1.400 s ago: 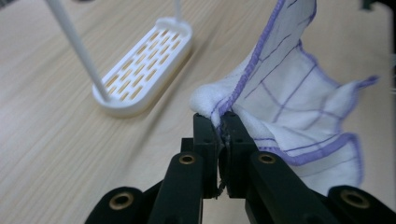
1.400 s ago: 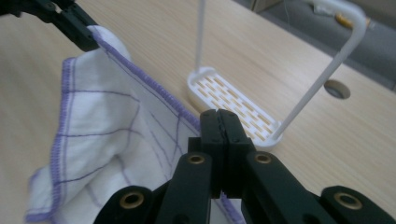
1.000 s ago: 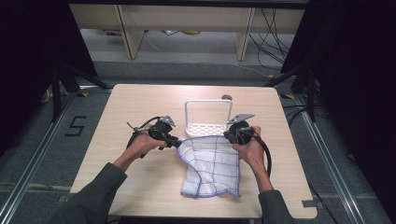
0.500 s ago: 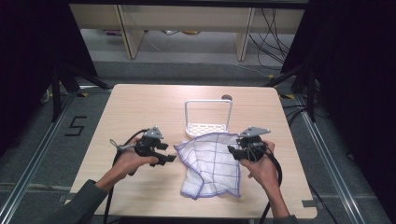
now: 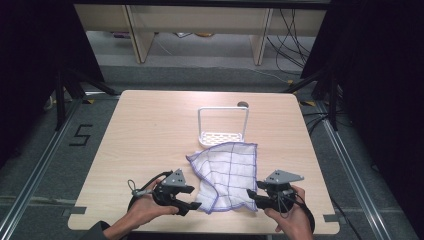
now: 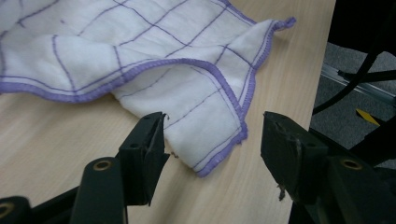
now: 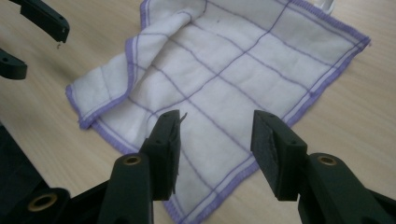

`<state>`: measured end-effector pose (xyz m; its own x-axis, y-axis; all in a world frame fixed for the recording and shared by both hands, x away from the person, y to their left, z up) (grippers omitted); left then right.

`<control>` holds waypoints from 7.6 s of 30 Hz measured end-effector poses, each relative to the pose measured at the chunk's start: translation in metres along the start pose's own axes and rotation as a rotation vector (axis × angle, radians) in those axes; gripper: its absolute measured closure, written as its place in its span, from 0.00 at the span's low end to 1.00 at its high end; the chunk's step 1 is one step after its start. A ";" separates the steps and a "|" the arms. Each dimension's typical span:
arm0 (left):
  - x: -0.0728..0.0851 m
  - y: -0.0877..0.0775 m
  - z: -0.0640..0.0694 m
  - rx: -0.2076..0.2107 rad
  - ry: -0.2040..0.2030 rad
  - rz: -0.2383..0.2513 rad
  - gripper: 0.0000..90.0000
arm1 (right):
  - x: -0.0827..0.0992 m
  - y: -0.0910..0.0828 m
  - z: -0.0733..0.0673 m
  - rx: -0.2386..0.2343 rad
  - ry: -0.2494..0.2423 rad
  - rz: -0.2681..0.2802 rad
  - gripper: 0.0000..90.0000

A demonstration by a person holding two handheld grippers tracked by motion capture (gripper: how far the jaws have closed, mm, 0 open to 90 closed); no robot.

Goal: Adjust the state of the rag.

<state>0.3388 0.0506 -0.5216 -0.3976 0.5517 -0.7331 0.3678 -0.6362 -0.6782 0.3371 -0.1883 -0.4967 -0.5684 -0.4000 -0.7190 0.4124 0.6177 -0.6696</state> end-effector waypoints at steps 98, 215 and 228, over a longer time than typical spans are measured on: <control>0.070 -0.021 -0.025 -0.017 -0.138 -0.061 0.74 | 0.081 -0.012 -0.037 -0.067 -0.014 -0.166 0.59; 0.055 -0.008 0.002 0.017 0.228 -0.028 0.95 | 0.061 -0.009 -0.001 0.017 -0.187 -0.112 0.99; 0.010 -0.018 -0.047 -0.117 0.080 0.087 0.53 | 0.051 -0.015 0.003 0.067 0.052 -0.009 0.58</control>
<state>0.3684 0.0928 -0.5188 -0.2940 0.5416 -0.7876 0.4950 -0.6186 -0.6102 0.3038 -0.2198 -0.5233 -0.6074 -0.3687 -0.7036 0.4532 0.5666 -0.6881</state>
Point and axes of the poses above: each handheld gripper's, and its own axes: y roughly forward along the jaws, x roughly out of its underside, z roughly to its right, the point moved 7 cm from there along y, roughly forward along the jaws, and after that the axes turned 10 degrees about -x, right-handed, at the moved point
